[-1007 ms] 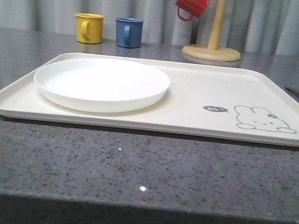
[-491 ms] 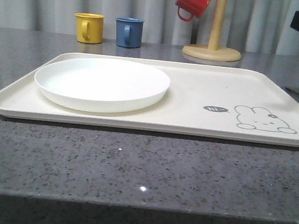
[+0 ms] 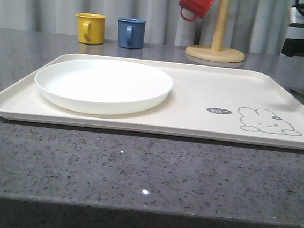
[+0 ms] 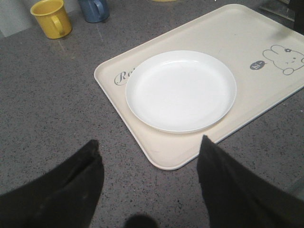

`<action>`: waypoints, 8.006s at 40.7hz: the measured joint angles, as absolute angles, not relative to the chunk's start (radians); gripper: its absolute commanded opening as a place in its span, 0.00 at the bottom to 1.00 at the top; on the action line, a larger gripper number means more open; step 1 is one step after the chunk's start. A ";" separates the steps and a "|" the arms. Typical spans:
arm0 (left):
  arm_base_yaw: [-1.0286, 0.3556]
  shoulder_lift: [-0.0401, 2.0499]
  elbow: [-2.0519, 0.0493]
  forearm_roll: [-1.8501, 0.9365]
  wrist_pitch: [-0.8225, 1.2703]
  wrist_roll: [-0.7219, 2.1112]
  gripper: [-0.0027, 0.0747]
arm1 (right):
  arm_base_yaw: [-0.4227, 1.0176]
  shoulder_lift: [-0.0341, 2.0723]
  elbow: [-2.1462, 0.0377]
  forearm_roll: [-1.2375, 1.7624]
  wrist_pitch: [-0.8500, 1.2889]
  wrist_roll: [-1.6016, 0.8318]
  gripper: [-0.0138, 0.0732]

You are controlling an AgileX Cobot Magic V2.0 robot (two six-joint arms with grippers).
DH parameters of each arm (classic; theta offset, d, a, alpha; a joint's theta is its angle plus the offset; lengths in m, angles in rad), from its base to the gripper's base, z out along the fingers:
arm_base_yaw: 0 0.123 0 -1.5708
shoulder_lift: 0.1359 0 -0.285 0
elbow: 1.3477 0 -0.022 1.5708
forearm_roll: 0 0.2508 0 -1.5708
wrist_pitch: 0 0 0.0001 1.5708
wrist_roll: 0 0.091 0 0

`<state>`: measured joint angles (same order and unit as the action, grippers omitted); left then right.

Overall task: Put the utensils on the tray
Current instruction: 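Grasp the steel fork with the right gripper, then lower the fork onto the tray beside the plate with the right gripper, then open the right gripper and lift away from the fork, then grasp the steel chopsticks with the right gripper, then lay the chopsticks on the tray beside the fork and release, then move the right gripper to the steel spoon and grasp it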

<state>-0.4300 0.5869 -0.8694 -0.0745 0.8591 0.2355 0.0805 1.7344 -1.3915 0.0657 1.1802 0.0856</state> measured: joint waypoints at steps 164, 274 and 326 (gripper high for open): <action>-0.430 0.587 -0.869 -0.074 0.858 0.236 0.58 | -0.051 1.711 -1.354 0.020 1.189 0.096 0.36; -0.430 0.587 -0.869 -0.074 0.858 0.236 0.58 | -0.057 1.526 -1.388 -0.022 1.236 0.075 0.51; -0.430 0.587 -0.869 -0.074 0.858 0.236 0.58 | -0.216 1.712 -1.372 0.015 1.228 -0.047 0.37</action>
<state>-0.4300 0.5869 -0.8694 -0.0745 0.8583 0.2355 -0.2157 1.7123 -1.3717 0.0147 1.2277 -0.0470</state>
